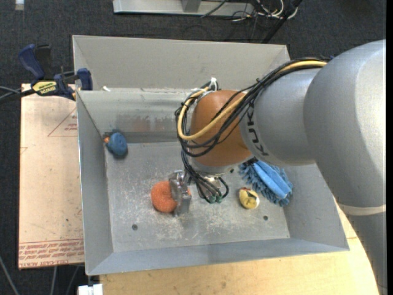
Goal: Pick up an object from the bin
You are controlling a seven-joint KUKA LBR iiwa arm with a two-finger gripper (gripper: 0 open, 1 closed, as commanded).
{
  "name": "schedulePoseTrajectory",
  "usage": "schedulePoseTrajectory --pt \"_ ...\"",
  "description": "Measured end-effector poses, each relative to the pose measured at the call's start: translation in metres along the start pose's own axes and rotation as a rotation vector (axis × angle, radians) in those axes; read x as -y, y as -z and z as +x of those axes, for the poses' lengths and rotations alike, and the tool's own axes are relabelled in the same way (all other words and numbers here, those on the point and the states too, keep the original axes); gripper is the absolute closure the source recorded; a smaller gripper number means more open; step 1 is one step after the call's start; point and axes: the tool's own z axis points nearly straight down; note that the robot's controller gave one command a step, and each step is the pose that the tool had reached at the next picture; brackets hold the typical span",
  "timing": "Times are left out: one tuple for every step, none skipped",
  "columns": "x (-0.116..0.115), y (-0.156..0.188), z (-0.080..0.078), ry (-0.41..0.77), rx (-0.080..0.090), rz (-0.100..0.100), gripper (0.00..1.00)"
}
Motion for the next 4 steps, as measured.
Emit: schedulePoseTrajectory --pt "0.0 0.0 0.0 0.0 0.0 0.0 1.0" --pt "-0.007 0.037 -0.001 0.033 -0.01 0.002 1.0" --pt "-0.106 0.007 -0.009 -0.064 -0.002 -0.004 0.0" --pt "-0.103 0.008 -0.01 -0.069 0.001 -0.002 0.0"
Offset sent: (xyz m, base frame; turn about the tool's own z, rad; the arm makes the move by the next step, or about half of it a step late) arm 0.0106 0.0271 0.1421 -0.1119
